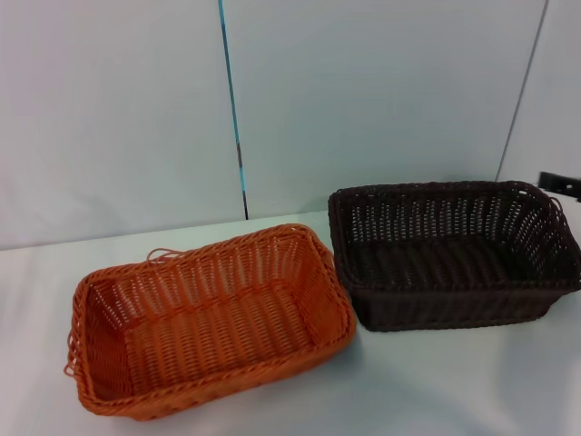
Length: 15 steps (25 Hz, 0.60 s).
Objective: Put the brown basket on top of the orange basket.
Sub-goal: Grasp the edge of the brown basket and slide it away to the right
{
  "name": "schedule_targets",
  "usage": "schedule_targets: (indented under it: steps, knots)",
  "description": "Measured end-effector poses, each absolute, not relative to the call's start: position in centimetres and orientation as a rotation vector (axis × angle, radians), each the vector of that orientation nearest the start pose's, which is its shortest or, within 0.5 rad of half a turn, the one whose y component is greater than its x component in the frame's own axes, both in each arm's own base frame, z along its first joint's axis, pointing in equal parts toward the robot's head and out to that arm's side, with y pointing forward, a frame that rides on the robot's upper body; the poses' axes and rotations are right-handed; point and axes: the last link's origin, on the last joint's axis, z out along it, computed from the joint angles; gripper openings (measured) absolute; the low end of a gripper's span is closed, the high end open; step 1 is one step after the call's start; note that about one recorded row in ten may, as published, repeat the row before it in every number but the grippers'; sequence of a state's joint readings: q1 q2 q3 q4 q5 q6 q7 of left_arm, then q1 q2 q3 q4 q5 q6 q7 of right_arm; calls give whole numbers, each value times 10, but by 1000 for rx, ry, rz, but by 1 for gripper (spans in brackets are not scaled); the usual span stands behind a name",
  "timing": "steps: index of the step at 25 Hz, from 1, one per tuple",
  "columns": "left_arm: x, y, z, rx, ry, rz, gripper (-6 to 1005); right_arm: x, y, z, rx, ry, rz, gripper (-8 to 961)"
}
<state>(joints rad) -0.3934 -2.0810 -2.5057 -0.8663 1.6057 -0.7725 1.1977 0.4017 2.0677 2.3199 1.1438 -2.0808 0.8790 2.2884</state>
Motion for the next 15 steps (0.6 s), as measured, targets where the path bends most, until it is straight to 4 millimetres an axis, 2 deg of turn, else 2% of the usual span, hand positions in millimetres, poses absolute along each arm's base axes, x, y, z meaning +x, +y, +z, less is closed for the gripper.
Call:
schedule_targets:
  steps: [4, 15]
  knots:
    - [-343, 385, 129, -1453, -1215, -903, 801, 302, 395, 142, 1847, 2542, 1700, 838]
    - [-338, 390, 128, -1485, -1187, -885, 801, 302, 407, 163, 1902, 2400, 1690, 838]
